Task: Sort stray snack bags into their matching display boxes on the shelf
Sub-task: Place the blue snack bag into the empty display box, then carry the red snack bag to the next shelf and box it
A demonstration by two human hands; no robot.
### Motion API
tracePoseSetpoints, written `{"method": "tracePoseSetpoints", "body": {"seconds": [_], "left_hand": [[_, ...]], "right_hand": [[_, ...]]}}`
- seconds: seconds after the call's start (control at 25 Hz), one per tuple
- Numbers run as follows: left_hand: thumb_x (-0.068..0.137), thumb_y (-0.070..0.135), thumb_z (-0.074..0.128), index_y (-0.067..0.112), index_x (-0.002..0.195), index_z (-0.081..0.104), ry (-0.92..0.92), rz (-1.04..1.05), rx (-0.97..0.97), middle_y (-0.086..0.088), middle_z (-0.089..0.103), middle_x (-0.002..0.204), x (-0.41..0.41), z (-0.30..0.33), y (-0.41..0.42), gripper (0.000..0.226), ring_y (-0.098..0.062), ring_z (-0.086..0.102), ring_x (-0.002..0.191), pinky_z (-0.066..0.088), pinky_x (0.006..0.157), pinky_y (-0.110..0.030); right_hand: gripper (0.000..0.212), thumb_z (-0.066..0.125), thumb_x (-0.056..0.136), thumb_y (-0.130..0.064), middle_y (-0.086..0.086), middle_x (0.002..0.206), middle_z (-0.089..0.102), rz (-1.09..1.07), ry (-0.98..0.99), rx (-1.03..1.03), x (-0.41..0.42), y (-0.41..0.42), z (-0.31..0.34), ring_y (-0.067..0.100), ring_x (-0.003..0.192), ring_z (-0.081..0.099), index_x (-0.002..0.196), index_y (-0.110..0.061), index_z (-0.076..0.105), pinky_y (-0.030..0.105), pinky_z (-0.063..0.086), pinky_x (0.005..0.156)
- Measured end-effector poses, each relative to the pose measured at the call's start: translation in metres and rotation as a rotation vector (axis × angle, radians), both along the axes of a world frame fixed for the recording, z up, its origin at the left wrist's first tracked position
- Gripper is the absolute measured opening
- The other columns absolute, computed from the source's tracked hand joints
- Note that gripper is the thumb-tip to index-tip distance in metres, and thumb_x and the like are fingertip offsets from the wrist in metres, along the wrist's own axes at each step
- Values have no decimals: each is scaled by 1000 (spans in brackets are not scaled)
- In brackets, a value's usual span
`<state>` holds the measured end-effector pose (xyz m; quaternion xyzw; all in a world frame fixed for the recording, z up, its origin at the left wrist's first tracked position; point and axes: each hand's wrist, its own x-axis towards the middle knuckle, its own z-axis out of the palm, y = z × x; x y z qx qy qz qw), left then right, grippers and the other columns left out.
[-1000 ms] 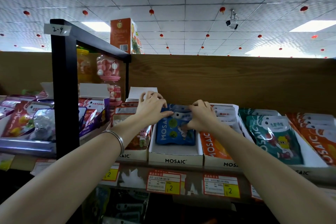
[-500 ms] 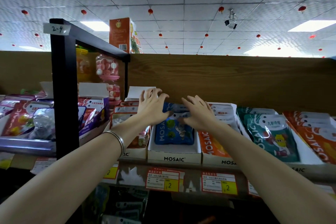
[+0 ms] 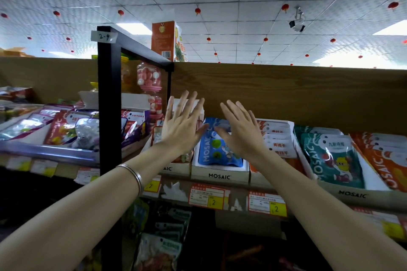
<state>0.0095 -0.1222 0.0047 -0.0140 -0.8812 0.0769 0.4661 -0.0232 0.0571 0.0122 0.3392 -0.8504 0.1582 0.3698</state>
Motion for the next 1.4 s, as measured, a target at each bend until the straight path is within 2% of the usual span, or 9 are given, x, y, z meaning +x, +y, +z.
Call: {"method": "tracePoseSetpoints", "body": {"seconds": [0.16, 0.24, 0.36, 0.48, 0.68, 1.04, 1.2, 1.32, 1.4], "left_hand": [[96, 57, 22, 13, 150, 22, 166, 93, -130, -10, 17, 159, 30, -13, -12, 69, -23, 5, 147, -2, 117, -45], [96, 55, 23, 11, 149, 26, 231, 93, -179, -12, 21, 158, 49, -19, -18, 69, -24, 8, 146, 0, 118, -46], [97, 53, 26, 9, 149, 27, 291, 104, -209, -12, 22, 157, 74, -29, -36, 68, -24, 12, 146, -2, 118, -44], [99, 49, 27, 9, 150, 27, 323, 133, -235, -11, 25, 157, 93, -33, -61, 65, -24, 17, 146, 8, 118, -48], [97, 44, 41, 8, 145, 37, 428, 57, -231, -11, 36, 152, 123, -34, -132, 60, -25, 25, 143, 20, 115, -52], [96, 42, 44, 9, 143, 41, 431, -37, -229, -12, 43, 147, 145, -35, -276, 58, -26, 31, 139, 23, 113, -50], [95, 45, 43, 7, 143, 40, 348, -31, -201, -12, 41, 148, 143, -33, -330, 62, -25, 27, 140, 20, 114, -48], [94, 48, 41, 7, 141, 43, 311, -51, -154, -11, 43, 147, 137, -30, -356, 62, -25, 28, 139, 18, 115, -46], [91, 45, 46, 8, 140, 44, 281, -63, -122, -12, 46, 144, 131, -29, -371, 61, -25, 30, 137, 18, 114, -44]], "right_hand": [[58, 43, 96, -40, 1, 156, 21, 56, 149, -83, 28, -12, -6, 18, 146, 8, 147, -22, 23, 36, -1, 117], [55, 44, 95, -39, 4, 153, 29, 84, 236, -105, 41, -21, -12, 20, 144, 16, 145, -20, 30, 35, 0, 116], [52, 46, 92, -36, 7, 149, 38, 129, 347, -115, 59, -40, -20, 23, 141, 26, 140, -16, 40, 39, 10, 117], [50, 41, 93, -37, 9, 146, 42, 167, 391, -121, 77, -65, -21, 24, 140, 30, 137, -14, 45, 42, 16, 117], [46, 49, 93, -29, 9, 143, 46, 182, 469, -124, 109, -131, -26, 23, 138, 33, 135, -12, 48, 42, 18, 116], [47, 50, 91, -28, 11, 142, 47, 147, 494, -110, 146, -270, -26, 24, 137, 34, 135, -11, 48, 39, 15, 116], [49, 50, 90, -28, 11, 141, 48, 78, 432, -94, 146, -317, -28, 25, 136, 36, 136, -11, 47, 37, 13, 115], [49, 49, 89, -27, 12, 139, 50, 61, 354, -119, 139, -340, -24, 25, 135, 39, 135, -9, 48, 37, 18, 114], [51, 49, 88, -28, 11, 140, 50, 43, 306, -111, 134, -352, -21, 25, 134, 40, 135, -9, 47, 39, 21, 114]]}}
